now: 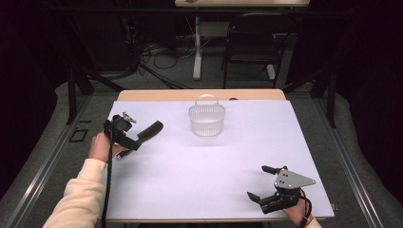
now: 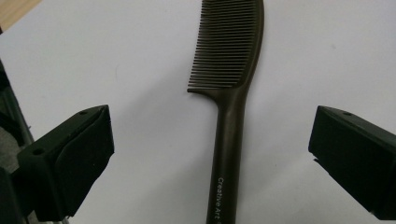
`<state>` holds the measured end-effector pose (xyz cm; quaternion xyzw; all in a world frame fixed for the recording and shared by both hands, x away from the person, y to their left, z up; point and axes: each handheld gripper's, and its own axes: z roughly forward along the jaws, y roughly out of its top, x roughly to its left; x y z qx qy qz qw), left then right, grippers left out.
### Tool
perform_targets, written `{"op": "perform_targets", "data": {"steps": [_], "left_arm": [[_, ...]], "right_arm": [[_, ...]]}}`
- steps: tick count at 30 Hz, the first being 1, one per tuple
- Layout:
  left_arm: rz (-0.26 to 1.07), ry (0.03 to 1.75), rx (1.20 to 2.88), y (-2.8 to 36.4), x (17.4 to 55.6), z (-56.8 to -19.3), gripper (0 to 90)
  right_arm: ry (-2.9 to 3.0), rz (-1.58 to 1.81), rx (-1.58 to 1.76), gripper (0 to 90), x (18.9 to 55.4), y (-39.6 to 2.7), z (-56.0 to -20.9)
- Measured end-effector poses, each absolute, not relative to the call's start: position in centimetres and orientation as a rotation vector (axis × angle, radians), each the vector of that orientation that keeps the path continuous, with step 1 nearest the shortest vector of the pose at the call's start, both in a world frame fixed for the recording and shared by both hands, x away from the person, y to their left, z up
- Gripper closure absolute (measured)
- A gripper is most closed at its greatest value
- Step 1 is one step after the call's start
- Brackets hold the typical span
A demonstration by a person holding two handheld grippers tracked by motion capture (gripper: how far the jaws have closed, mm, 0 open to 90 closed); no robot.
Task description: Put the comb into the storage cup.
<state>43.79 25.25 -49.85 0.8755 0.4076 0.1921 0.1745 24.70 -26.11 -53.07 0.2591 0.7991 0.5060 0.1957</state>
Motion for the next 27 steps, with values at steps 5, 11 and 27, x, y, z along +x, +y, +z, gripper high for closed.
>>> {"op": "perform_targets", "data": {"steps": [5,11,27], "left_arm": [[0.508,1.163,2.545,24.7,44.3,-50.6,0.8],[0.475,1.163,2.576,24.5,44.7,-51.2,14.2],[0.324,1.185,2.623,24.1,46.0,-51.5,51.4]], "right_arm": [[2.243,1.408,0.718,0.0,24.7,-26.0,-53.1],[2.239,1.41,0.716,0.0,24.7,-26.1,-53.1],[2.241,1.408,0.725,0.0,24.7,-26.1,-53.1]]}}
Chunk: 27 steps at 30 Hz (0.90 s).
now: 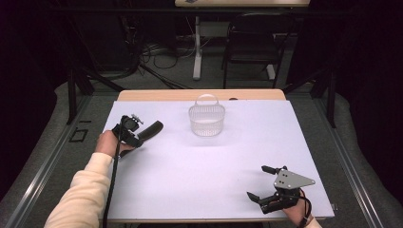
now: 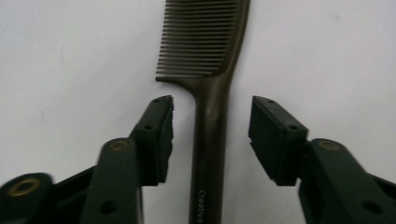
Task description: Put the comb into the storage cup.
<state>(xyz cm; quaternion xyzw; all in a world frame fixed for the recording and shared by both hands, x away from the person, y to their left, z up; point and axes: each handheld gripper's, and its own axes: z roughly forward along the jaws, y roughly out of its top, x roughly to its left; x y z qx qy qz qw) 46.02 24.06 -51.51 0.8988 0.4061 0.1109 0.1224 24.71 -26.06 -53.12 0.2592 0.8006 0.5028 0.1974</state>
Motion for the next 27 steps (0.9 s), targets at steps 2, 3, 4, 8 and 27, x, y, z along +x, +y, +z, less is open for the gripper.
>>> {"op": "perform_targets", "data": {"steps": [2,3,4,8,27], "left_arm": [[0.297,1.184,2.634,23.9,46.3,-51.4,53.7],[0.291,1.188,2.64,23.7,46.4,-51.5,55.3],[0.282,1.183,2.658,23.6,46.5,-51.5,55.9],[0.231,1.209,2.676,23.7,46.8,-52.2,60.0],[0.204,1.166,2.716,23.9,47.3,-52.7,71.7]], "right_arm": [[2.24,1.411,0.725,0.0,24.7,-26.1,-53.2],[2.242,1.411,0.726,0.0,24.8,-26.1,-53.2],[2.243,1.409,0.724,0.0,24.8,-26.1,-53.2],[2.244,1.41,0.725,0.0,24.7,-26.1,-53.1],[2.247,1.413,0.724,0.0,24.7,-26.1,-53.2]]}}
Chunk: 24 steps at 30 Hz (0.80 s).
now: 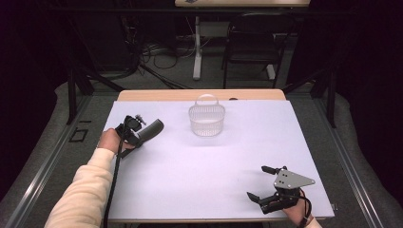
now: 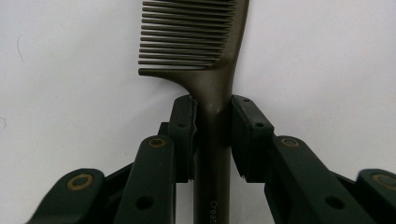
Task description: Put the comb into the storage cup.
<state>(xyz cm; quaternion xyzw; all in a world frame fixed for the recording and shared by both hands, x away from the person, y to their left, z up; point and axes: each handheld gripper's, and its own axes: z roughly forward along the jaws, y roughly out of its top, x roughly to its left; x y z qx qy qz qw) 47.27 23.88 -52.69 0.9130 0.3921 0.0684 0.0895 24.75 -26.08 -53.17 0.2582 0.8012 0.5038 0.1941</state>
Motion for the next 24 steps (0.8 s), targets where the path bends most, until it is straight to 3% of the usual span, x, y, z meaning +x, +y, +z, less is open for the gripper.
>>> {"op": "perform_targets", "data": {"steps": [24], "left_arm": [[0.225,1.126,2.562,24.7,45.1,-51.2,72.2]], "right_arm": [[2.244,1.403,0.725,0.0,24.7,-26.1,-53.1]]}}
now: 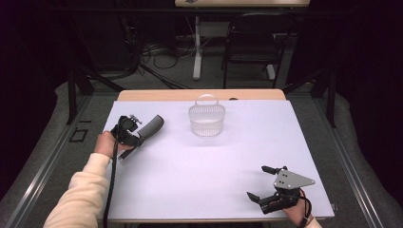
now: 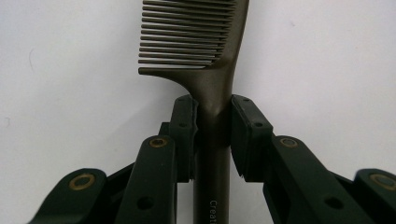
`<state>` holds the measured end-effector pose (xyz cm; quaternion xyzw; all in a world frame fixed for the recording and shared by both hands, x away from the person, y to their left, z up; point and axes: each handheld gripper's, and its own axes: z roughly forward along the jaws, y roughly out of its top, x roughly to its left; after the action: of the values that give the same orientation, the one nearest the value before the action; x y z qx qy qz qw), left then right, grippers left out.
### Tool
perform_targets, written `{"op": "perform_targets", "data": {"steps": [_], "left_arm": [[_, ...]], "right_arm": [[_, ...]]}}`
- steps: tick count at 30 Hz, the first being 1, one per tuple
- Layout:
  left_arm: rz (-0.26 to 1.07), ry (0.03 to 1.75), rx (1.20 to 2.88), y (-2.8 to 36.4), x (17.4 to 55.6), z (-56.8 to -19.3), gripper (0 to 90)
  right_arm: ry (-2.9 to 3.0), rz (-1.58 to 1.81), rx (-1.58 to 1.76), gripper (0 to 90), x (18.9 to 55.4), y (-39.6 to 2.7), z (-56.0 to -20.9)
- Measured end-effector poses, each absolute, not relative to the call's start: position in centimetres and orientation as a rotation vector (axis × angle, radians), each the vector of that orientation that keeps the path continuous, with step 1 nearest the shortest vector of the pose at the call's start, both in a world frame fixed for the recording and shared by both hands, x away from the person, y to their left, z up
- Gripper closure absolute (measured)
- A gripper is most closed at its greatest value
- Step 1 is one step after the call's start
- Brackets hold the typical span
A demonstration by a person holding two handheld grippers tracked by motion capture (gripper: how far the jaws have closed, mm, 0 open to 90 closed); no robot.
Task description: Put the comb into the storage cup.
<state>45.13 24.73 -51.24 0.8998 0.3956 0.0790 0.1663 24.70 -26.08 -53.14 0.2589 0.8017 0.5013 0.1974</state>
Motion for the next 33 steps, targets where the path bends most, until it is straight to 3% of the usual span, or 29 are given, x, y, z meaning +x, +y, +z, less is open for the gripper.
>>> {"op": "perform_targets", "data": {"steps": [33], "left_arm": [[0.273,1.101,2.351,25.8,41.9,-50.8,72.2]], "right_arm": [[2.246,1.391,0.725,0.0,24.7,-26.1,-53.2]]}}
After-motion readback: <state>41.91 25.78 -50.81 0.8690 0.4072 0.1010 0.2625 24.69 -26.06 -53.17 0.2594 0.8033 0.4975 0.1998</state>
